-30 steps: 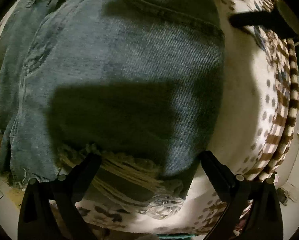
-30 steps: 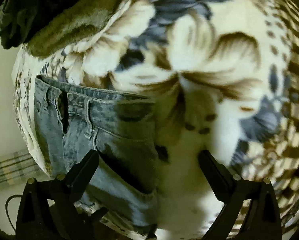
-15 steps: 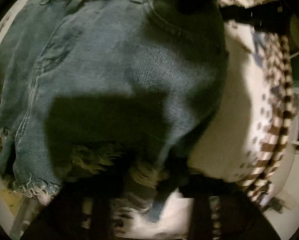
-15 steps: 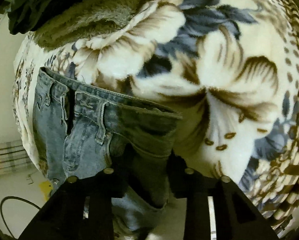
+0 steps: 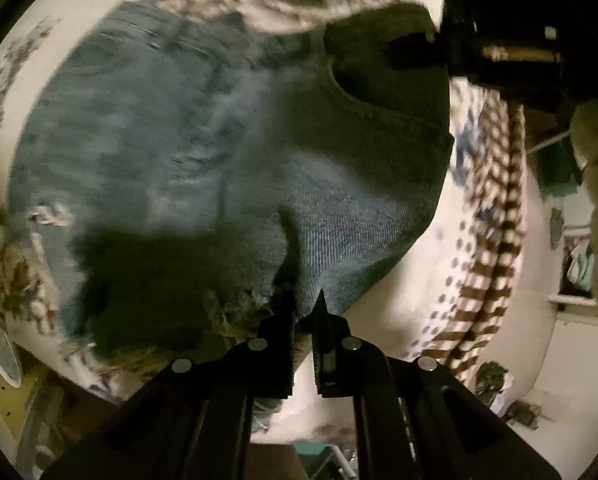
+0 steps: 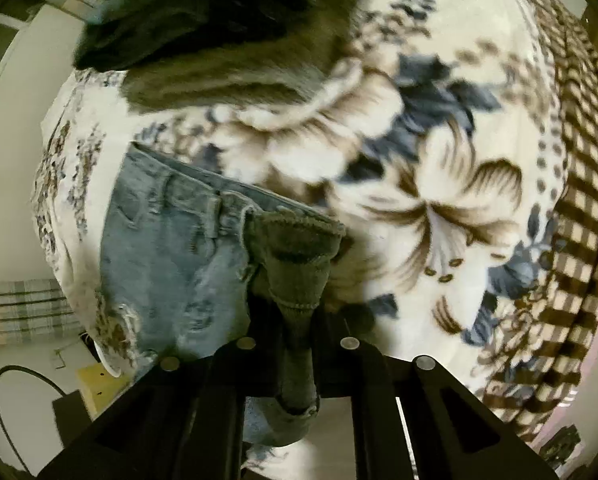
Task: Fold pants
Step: 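Lift the hems with both grippers and fold them over toward the waistband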
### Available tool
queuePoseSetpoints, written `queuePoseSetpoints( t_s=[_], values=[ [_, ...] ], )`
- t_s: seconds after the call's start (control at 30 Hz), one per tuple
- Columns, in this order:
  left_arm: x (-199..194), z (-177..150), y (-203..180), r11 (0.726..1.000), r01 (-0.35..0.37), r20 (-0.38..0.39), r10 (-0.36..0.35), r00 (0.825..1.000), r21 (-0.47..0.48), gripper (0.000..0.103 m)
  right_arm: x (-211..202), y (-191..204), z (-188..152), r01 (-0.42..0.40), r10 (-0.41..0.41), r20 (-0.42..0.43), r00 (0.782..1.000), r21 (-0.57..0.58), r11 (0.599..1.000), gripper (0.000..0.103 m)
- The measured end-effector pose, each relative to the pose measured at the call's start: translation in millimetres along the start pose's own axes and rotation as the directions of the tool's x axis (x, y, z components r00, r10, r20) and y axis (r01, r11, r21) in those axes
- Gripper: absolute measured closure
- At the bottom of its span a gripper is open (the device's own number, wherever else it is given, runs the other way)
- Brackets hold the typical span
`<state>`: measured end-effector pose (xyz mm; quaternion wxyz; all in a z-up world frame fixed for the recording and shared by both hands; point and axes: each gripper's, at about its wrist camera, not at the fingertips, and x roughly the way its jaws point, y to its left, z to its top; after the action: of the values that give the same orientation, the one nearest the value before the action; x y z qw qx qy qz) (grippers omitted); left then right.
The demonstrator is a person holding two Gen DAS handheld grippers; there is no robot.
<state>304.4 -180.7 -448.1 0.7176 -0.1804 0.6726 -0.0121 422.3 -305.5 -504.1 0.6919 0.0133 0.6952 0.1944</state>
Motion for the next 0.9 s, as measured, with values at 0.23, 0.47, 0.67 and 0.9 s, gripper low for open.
queuePoseSetpoints(
  t_s=[0.23,0.47,0.67,0.9],
  values=[
    [-41.9,-7.4,85.5,0.993,0.022,0.095,-0.011,0.995,-0.118,0.098,-40.0,67.6,14.7,-0.015,0.015,0.05,0.999,0.0,1.0,0.094],
    [-57.4,12.1,168.2,0.973,0.009,0.15,0.027,0.988,-0.231,0.098,-25.7,184.5,50.3,-0.005,0.01,0.09,0.996,-0.047,0.999,0.095],
    [-39.3,33.3,235.7,0.954,-0.028,0.118,0.066,0.991,-0.299,0.094,42.5,271.8,90.7,0.087,-0.082,0.053,0.995,-0.096,0.992,0.094],
    [-56.0,38.1,290.6,0.922,0.039,0.202,0.044,0.978,-0.386,0.045,108.2,301.9,107.6,0.071,-0.082,-0.074,0.994,-0.152,0.986,0.04]
  ],
)
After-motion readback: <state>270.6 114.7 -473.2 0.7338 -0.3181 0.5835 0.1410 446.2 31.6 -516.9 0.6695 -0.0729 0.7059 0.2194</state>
